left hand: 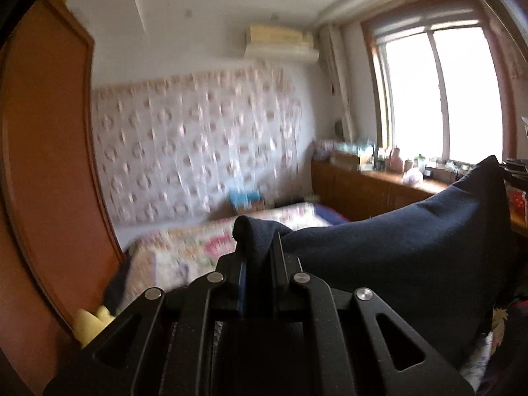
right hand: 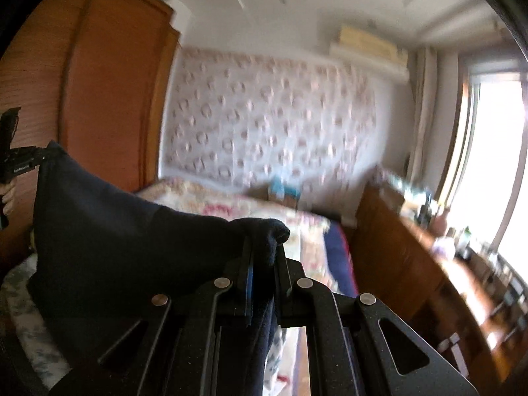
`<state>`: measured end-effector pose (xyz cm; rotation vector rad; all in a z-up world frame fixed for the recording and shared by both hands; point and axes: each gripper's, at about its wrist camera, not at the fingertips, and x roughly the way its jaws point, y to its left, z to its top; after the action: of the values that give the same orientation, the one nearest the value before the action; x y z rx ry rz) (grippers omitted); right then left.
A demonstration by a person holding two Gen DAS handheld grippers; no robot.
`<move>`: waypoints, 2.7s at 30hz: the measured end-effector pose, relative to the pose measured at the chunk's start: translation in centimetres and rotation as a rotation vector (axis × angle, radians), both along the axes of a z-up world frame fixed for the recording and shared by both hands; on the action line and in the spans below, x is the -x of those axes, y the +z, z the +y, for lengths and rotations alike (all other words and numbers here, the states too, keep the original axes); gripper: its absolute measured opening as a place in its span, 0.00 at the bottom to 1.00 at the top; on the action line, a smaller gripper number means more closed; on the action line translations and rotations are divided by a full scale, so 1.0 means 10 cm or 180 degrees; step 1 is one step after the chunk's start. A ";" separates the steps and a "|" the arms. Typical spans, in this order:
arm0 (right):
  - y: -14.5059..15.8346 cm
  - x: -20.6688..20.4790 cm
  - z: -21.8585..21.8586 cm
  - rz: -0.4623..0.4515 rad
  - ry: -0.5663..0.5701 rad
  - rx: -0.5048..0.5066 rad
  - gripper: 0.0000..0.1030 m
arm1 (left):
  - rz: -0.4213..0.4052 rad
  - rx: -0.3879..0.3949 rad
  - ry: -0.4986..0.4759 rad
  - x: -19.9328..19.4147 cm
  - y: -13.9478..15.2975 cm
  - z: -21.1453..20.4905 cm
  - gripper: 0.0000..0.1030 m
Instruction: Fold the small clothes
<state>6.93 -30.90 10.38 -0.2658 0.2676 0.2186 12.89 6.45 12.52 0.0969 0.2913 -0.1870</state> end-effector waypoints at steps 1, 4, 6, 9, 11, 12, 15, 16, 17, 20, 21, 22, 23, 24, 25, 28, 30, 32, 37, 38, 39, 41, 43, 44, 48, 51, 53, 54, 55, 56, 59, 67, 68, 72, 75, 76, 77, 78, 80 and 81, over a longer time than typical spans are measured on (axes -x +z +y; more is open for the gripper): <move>-0.11 -0.17 -0.01 0.0086 -0.0037 -0.0009 0.09 | 0.0146 0.0004 0.0009 -0.25 -0.17 -0.02 0.11; -0.52 -0.72 0.06 0.0368 -0.0076 0.0031 0.09 | 0.0395 -0.0087 0.0011 -0.72 -0.50 -0.15 0.11; -0.78 -1.08 0.10 0.0595 -0.0163 -0.0009 0.09 | 0.0573 -0.0166 0.0014 -1.02 -0.74 -0.26 0.11; -0.93 -1.44 0.16 0.0748 -0.0244 -0.0087 0.09 | 0.0655 -0.0215 0.0019 -1.23 -0.91 -0.36 0.11; -0.97 -1.64 0.22 0.0818 -0.0281 -0.0145 0.09 | 0.0723 -0.0210 0.0021 -1.38 -0.97 -0.38 0.11; -0.92 -1.75 0.20 0.0841 -0.0296 -0.0154 0.09 | 0.0748 -0.0216 0.0022 -1.44 -0.99 -0.39 0.11; -0.89 -1.92 0.30 0.0903 -0.0320 -0.0123 0.09 | 0.0816 -0.0249 0.0024 -1.56 -1.07 -0.40 0.11; -0.88 -1.98 0.33 0.0925 -0.0320 -0.0115 0.09 | 0.0842 -0.0263 0.0025 -1.61 -1.10 -0.40 0.11; -0.86 -2.07 0.27 0.0939 -0.0321 -0.0109 0.09 | 0.0860 -0.0262 0.0024 -1.65 -1.13 -0.36 0.11; -0.92 -2.16 0.17 0.0974 -0.0306 -0.0124 0.09 | 0.0939 -0.0243 0.0028 -1.76 -1.24 -0.33 0.11; -0.93 -2.21 0.14 0.0990 -0.0304 -0.0150 0.09 | 0.0966 -0.0247 0.0023 -1.78 -1.28 -0.32 0.11; -0.97 -2.26 0.10 0.1011 -0.0310 -0.0177 0.09 | 0.0989 -0.0254 0.0016 -1.78 -1.32 -0.31 0.12; -1.00 -2.28 0.08 0.1027 -0.0334 -0.0190 0.09 | 0.1015 -0.0255 0.0008 -1.79 -1.34 -0.31 0.13; -1.03 -2.20 0.04 0.0999 -0.0337 -0.0191 0.09 | 0.1055 -0.0244 0.0017 -1.82 -1.38 -0.30 0.15; -1.02 -2.18 0.05 0.0970 -0.0313 -0.0187 0.10 | 0.1114 -0.0213 0.0039 -1.84 -1.39 -0.28 0.16; -1.10 -2.00 0.02 0.0972 -0.0271 -0.0209 0.24 | 0.1159 -0.0118 0.0052 -1.79 -1.41 -0.22 0.27; -1.12 -1.91 0.00 0.0972 -0.0306 -0.0221 0.38 | 0.1078 -0.0117 0.0061 -1.68 -1.41 -0.18 0.43; -1.16 -1.82 -0.04 0.1026 -0.0255 -0.0287 0.47 | 0.1053 -0.0051 0.0029 -1.55 -1.40 -0.15 0.52; -1.29 -1.53 -0.21 0.1191 -0.0433 -0.0393 0.51 | 0.1116 0.0114 -0.0042 -1.32 -1.49 -0.12 0.74; -1.31 -1.48 -0.25 0.1228 -0.0404 -0.0429 0.51 | 0.1109 0.0092 -0.0056 -1.27 -1.50 -0.14 0.74; -1.33 -1.42 -0.28 0.1289 -0.0405 -0.0456 0.51 | 0.1112 0.0061 -0.0060 -1.21 -1.53 -0.16 0.74; -1.39 -1.29 -0.32 0.1400 -0.0418 -0.0471 0.51 | 0.1117 0.0001 -0.0015 -1.12 -1.56 -0.20 0.74; -1.40 -1.20 -0.36 0.1459 -0.0370 -0.0485 0.51 | 0.1131 -0.0034 -0.0028 -1.01 -1.60 -0.23 0.74; -1.42 -1.16 -0.39 0.1498 -0.0386 -0.0502 0.51 | 0.1138 -0.0039 -0.0047 -0.96 -1.62 -0.25 0.74; -1.47 -1.07 -0.41 0.1682 -0.0275 -0.0531 0.51 | 0.1198 -0.0035 -0.0135 -0.80 -1.72 -0.26 0.74; -1.48 -1.07 -0.40 0.1803 -0.0233 -0.0538 0.51 | 0.1348 -0.0024 -0.0246 -0.70 -1.88 -0.29 0.74; -1.48 -1.12 -0.43 0.1849 -0.0240 -0.0574 0.51 | 0.1448 -0.0022 -0.0249 -0.66 -1.97 -0.30 0.74; -1.48 -1.15 -0.46 0.1837 -0.0284 -0.0572 0.51 | 0.1477 -0.0024 -0.0236 -0.64 -2.00 -0.30 0.74; -1.47 -1.17 -0.47 0.1832 -0.0326 -0.0580 0.51 | 0.1501 -0.0024 -0.0222 -0.63 -2.02 -0.30 0.74; -1.46 -1.20 -0.50 0.1829 -0.0371 -0.0603 0.51 | 0.1528 -0.0014 -0.0197 -0.61 -2.06 -0.29 0.74; -1.45 -1.29 -0.61 0.1795 -0.0504 -0.0678 0.51 | 0.1638 -0.0003 -0.0105 -0.59 -2.15 -0.28 0.74; -1.46 -1.38 -0.62 0.1662 -0.0528 -0.0590 0.51 | 0.1681 -0.0043 0.0098 -0.50 -2.25 -0.33 0.74; -1.46 -1.39 -0.63 0.1631 -0.0541 -0.0554 0.51 | 0.1683 -0.0043 0.0130 -0.49 -2.25 -0.34 0.74; -1.50 -1.35 -0.54 0.1618 -0.0554 -0.0469 0.52 | 0.1675 0.0030 0.0224 -0.43 -2.27 -0.34 0.74; -1.52 -1.38 -0.55 0.1617 -0.0553 -0.0469 0.52 | 0.1661 0.0121 0.0317 -0.39 -2.28 -0.33 0.74; -1.51 -1.38 -0.56 0.1616 -0.0554 -0.0466 0.52 | 0.1675 0.0127 0.0333 -0.40 -2.28 -0.33 0.73; -1.51 -1.38 -0.57 0.1614 -0.0554 -0.0466 0.52 | 0.1681 0.0113 0.0354 -0.38 -2.28 -0.35 0.71; -1.51 -1.38 -0.58 0.1615 -0.0553 -0.0464 0.52 | 0.1686 0.0106 0.0383 -0.37 -2.29 -0.35 0.71; -1.52 -1.35 -0.53 0.1610 -0.0554 -0.0458 0.52 | 0.1710 0.0120 0.0429 -0.38 -2.32 -0.37 0.70; -1.52 -1.35 -0.53 0.1609 -0.0555 -0.0459 0.52 | 0.1722 0.0107 0.0458 -0.38 -2.33 -0.39 0.70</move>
<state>20.44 -36.17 -4.85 -0.0388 0.7691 0.1285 16.67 2.52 -10.83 -0.0107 0.8313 -0.0715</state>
